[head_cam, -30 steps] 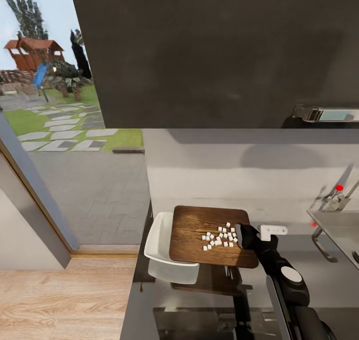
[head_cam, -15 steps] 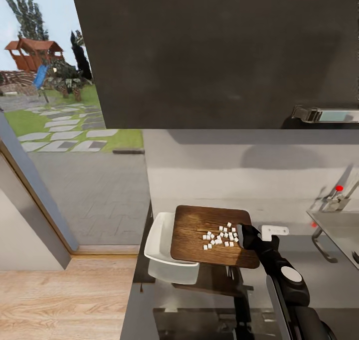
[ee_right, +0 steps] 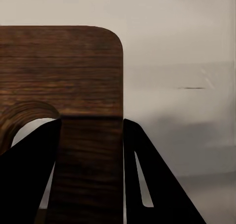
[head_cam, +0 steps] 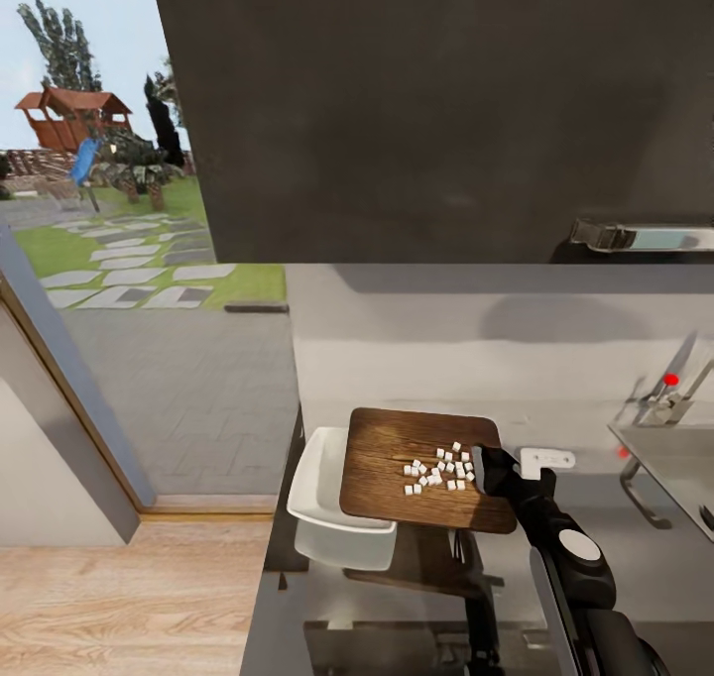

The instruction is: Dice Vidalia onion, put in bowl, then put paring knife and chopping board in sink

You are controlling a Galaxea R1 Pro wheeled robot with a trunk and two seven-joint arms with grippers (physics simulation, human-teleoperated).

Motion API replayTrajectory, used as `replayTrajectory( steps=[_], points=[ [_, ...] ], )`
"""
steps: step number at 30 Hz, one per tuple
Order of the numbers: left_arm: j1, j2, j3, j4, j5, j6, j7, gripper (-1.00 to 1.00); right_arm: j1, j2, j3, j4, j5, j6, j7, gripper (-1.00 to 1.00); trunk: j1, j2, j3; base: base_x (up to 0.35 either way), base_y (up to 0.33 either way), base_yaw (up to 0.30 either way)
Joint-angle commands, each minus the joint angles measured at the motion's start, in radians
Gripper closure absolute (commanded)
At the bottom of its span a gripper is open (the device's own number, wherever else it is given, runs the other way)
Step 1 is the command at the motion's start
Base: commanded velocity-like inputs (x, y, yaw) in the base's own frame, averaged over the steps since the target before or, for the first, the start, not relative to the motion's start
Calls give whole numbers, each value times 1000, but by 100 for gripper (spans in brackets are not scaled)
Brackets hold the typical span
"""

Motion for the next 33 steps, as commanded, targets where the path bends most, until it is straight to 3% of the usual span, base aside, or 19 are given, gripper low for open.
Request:
replayTrajectory(
  steps=[1,12,33],
  points=[
    [0,-1,5,-2,10,1,-10,-100,-1,1,0,-1,9,6,1,100,1,-2,0,0,0,0],
    [0,0,5,-2,10,1,-10,-100,-1,2,1,-1,9,27,-8,100,1,-2,16,0,0,0],
    [0,1,5,-2,10,1,-10,-100,-1,2,4,-1,9,49,-11,100,1,-2,25,0,0,0]
  ],
)
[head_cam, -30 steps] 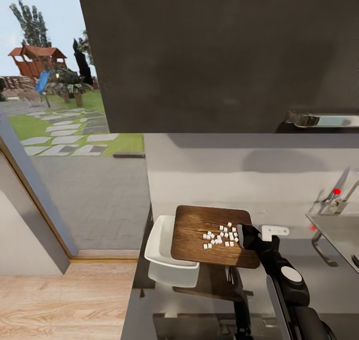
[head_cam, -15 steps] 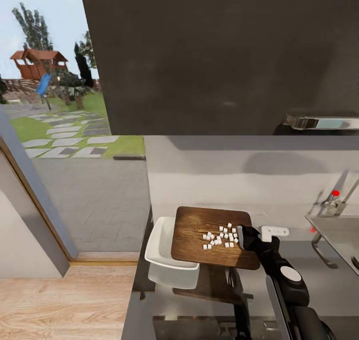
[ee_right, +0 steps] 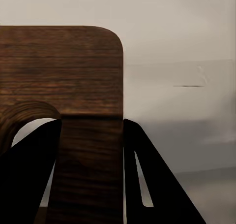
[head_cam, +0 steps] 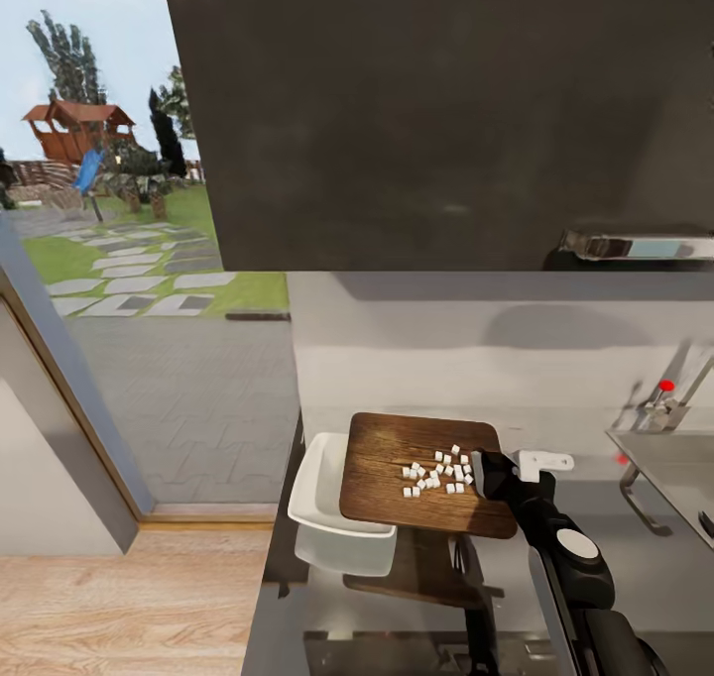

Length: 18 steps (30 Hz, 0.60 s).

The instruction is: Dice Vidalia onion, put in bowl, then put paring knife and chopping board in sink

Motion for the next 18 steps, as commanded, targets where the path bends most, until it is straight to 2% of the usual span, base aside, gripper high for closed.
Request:
replayTrajectory(
  steps=[1,18],
  points=[
    [0,-1,5,-2,10,1,-10,-100,-1,1,0,-1,8,6,1,100,1,-2,0,0,0,0],
    [0,-1,5,-2,10,1,-10,-100,-1,1,3,-1,9,6,1,100,1,-2,26,0,0,0]
  ],
)
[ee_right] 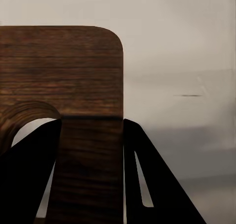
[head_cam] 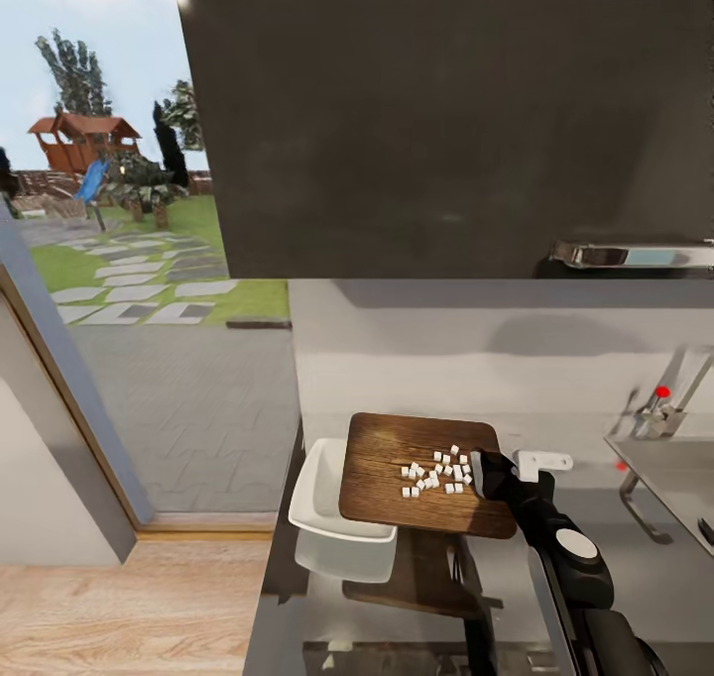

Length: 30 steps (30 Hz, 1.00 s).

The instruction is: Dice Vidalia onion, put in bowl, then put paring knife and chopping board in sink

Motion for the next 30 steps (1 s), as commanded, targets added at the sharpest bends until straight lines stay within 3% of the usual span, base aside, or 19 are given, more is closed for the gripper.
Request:
replayTrajectory(
  steps=[1,14,20,30],
  points=[
    [0,-1,5,-2,10,1,-10,-100,-1,1,0,-1,9,6,1,100,1,-2,0,0,0,0],
    [0,6,5,-1,10,1,-10,-100,-1,1,1,-1,14,8,1,100,1,-2,7,0,0,0],
    [0,6,5,-2,10,1,-10,-100,-1,1,1,-1,50,87,1,100,1,-2,7,0,0,0],
    [0,5,5,-2,10,1,-10,-100,-2,1,11,-1,55,118,1,100,1,-2,7,0,0,0]
  ],
)
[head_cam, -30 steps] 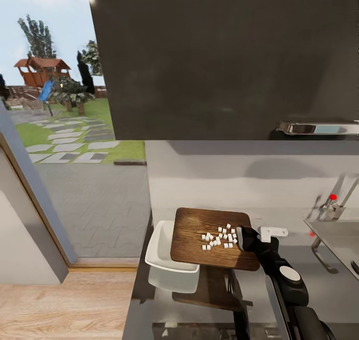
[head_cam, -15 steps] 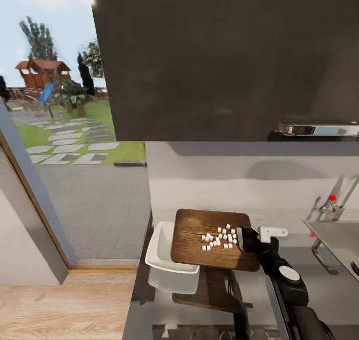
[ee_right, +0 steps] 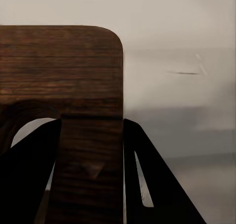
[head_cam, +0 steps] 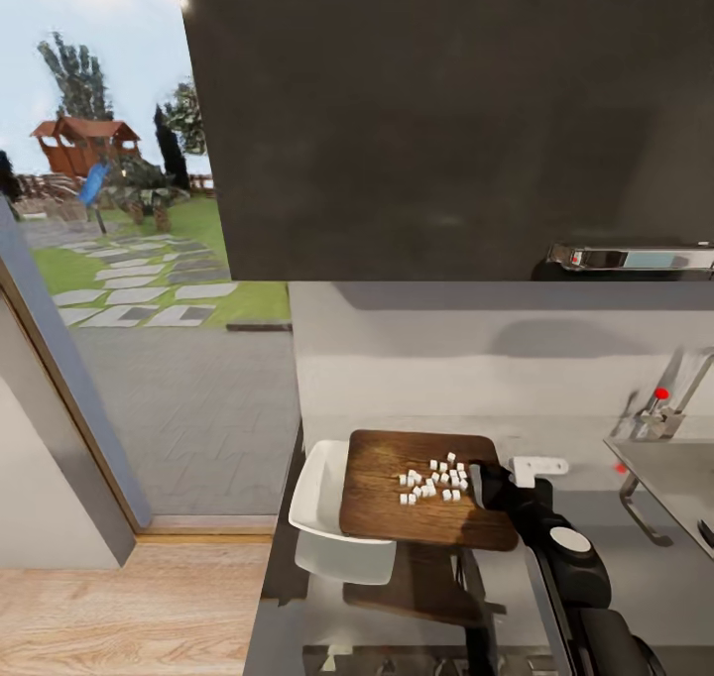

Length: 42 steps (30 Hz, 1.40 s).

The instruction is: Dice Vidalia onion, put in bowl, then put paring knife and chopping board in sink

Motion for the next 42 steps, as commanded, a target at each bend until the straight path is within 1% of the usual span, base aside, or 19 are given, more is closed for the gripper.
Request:
replayTrajectory(
  steps=[1,4,8,12,18,22,26,27,29,30,33,35,36,38,39,41,42],
  points=[
    [0,0,5,-1,10,1,-10,-100,-1,1,7,-1,9,7,2,100,1,-2,-2,0,0,0],
    [0,1,5,-1,10,1,-10,-100,-3,3,20,-1,9,12,1,100,1,-2,-2,0,0,0],
    [0,1,5,-1,10,1,-10,-100,-4,3,24,-1,9,50,1,100,1,-2,-2,0,0,0],
    [0,1,5,-1,11,1,-10,-100,-10,4,24,-1,9,58,0,100,1,-2,-2,0,0,0],
    [0,1,5,-1,11,1,-10,-100,-42,7,30,-1,9,84,-62,100,1,-2,-2,0,0,0],
    [0,1,5,-1,10,1,-10,-100,-64,8,65,-1,9,110,-76,100,1,-2,-2,0,0,0],
    [0,1,5,-1,10,1,-10,-100,-69,13,77,-1,9,115,-112,100,1,-2,-2,0,0,0],
    [0,1,5,-1,10,1,-10,-100,-69,16,86,-1,9,116,-118,100,1,-2,-2,0,0,0],
    [0,1,5,-1,10,1,-10,-100,-74,21,126,-1,9,117,-141,100,1,-2,-2,0,0,0],
    [0,1,5,-1,10,1,-10,-100,-77,24,149,-1,10,118,-164,100,1,-2,-2,0,0,0],
    [0,1,5,-1,10,1,-10,-100,-81,29,191,-1,15,120,-232,100,1,-2,-2,0,0,0],
    [0,1,5,-1,10,1,-10,-100,-82,39,203,-1,18,129,-245,100,1,-2,-2,0,0,0],
    [0,1,5,-1,10,1,-10,-100,-83,44,206,-1,23,135,-248,100,1,-2,-2,0,0,0],
    [0,1,5,-1,10,1,-10,-100,-83,58,209,-1,46,142,-252,100,1,-2,-2,0,0,0],
    [0,1,5,-1,10,1,-10,-100,-83,64,210,-1,66,144,-253,100,1,-2,-2,0,0,0],
    [0,1,5,-1,10,1,-10,-100,-84,70,211,-1,90,145,-254,100,1,-2,-2,0,0,0],
    [0,1,5,-1,10,1,-10,-100,-84,71,211,-1,95,145,-254,100,1,-2,-2,0,0,0]
  ],
)
